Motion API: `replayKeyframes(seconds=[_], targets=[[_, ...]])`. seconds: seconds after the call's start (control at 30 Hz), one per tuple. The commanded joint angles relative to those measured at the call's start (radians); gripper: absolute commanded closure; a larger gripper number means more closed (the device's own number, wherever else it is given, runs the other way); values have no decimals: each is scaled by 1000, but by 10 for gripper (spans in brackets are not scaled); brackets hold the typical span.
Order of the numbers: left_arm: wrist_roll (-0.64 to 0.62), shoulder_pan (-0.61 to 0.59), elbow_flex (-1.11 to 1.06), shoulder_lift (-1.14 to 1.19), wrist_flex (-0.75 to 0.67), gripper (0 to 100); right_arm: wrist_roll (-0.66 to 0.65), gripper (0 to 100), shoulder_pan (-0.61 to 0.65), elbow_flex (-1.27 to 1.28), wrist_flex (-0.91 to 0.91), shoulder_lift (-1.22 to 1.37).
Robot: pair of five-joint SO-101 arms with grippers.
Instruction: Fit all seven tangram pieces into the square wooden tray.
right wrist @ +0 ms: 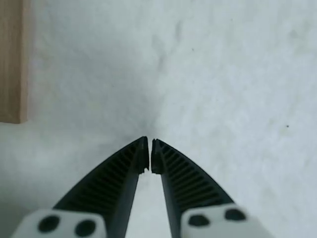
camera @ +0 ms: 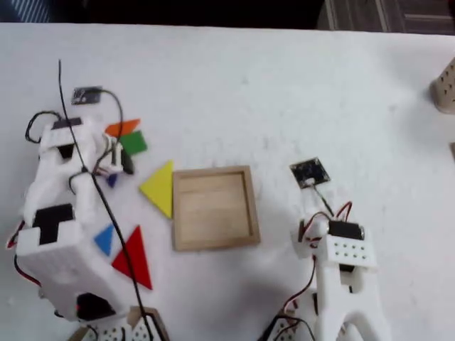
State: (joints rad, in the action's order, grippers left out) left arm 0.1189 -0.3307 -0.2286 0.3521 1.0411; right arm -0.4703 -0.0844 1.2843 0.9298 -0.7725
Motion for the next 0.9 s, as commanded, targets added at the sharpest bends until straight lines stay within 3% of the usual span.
replayKeyframes(seconds=[0.0, 0.13, 0.2, 0.43, 0.63, 0.87], targets=[[78, 30, 51, -12, -8, 714, -12, 981, 1, -8, -15, -30], [245, 36, 60, -15, -14, 714, -12, 981, 21, -5, -15, -28], [247, 33, 75, -10, -38, 716, -25, 981, 21, -3, -15, -31], [-206, 39, 87, -5, -91, 714, -68, 981, 21, -3, -15, -28], [-288, 58, 66, 7, 26, 717, -69, 981, 21, -3, -15, -28], [-384, -21, 57, 8, 115, 718, -69, 981, 21, -3, -15, -28]])
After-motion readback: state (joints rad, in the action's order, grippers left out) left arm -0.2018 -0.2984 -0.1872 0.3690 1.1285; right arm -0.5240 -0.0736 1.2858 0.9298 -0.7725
